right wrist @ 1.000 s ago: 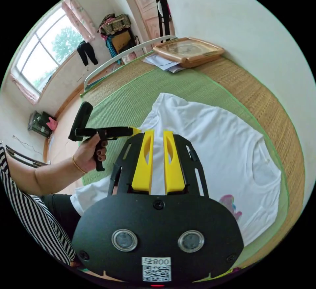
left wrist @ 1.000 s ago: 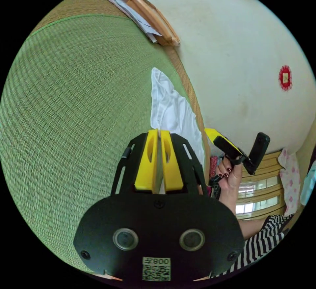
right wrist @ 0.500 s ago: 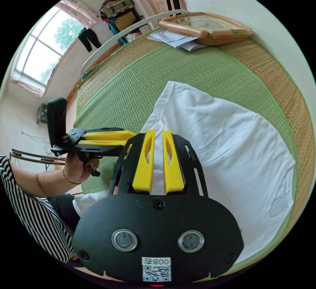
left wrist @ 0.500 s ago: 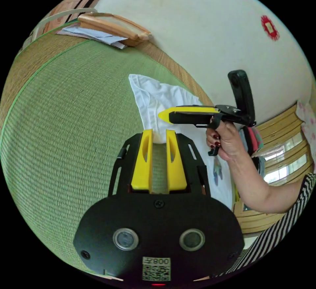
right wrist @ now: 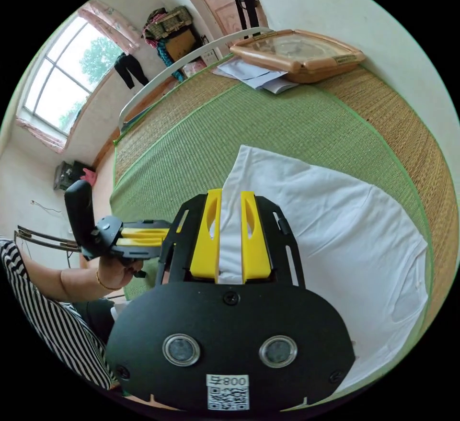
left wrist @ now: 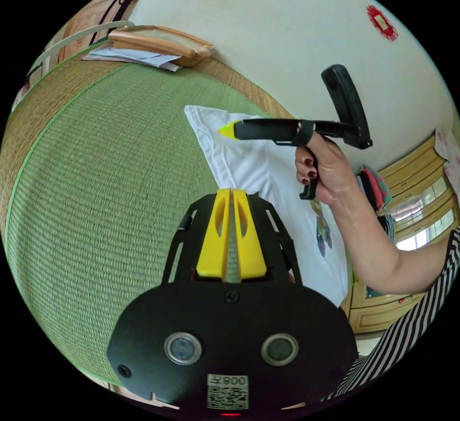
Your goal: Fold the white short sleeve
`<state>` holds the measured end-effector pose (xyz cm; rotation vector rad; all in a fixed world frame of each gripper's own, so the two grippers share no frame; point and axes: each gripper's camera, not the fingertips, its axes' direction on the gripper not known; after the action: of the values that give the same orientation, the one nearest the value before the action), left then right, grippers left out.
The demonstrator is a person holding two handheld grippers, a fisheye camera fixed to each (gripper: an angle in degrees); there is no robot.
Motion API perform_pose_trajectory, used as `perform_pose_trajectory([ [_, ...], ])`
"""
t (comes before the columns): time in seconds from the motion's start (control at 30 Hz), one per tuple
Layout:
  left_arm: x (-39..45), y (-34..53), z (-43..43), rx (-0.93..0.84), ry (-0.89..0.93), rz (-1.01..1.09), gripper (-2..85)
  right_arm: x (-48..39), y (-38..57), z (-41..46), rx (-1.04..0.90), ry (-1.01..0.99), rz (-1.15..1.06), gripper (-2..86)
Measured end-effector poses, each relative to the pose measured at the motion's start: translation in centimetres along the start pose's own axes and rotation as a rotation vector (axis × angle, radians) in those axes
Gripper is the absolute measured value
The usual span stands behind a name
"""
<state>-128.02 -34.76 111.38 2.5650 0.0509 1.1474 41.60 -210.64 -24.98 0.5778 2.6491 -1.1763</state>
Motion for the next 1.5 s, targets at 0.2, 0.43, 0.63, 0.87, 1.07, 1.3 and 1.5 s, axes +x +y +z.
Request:
perform_pose_trajectory([
  [0.2, 0.3, 0.2, -0.1, -0.029, 0.007, 0.005, 0.6, -2.0, -4.0, 2.8, -0.037, 0.159, -0.008, 8.0],
  [0.43, 1.9, 0.5, -0.4, -0.038, -0.021, 0.036, 0.6, -3.7, -4.5, 5.0, -0.031, 0.377, -0.035, 4.2],
  [0.63, 4.0, 0.6, -1.4, -0.008, -0.046, 0.080, 0.6, 0.3, -3.4, 1.8, 0.011, 0.203, 0.023, 1.7],
  [0.87, 9.3, -0.5, -3.6, 0.085, 0.005, 0.223, 0.6, 8.4, 1.7, -8.2, 0.235, -0.080, 0.144, 1.2],
  [1.07, 16.1, -1.2, -1.3, -0.002, 0.033, 0.442, 0.6, 15.8, 10.2, -13.6, 0.341, -0.183, 0.268, 1.1],
  [1.3, 20.1, 0.2, 3.6, -0.186, 0.004, 0.524, 0.8, 22.5, 20.5, -11.4, 0.288, -0.249, 0.494, 1.3],
  [1.5, 21.3, 1.6, 4.9, -0.260, 0.073, 0.510, 2.2, 24.2, 25.0, -11.7, 0.274, -0.194, 0.580, 1.2],
])
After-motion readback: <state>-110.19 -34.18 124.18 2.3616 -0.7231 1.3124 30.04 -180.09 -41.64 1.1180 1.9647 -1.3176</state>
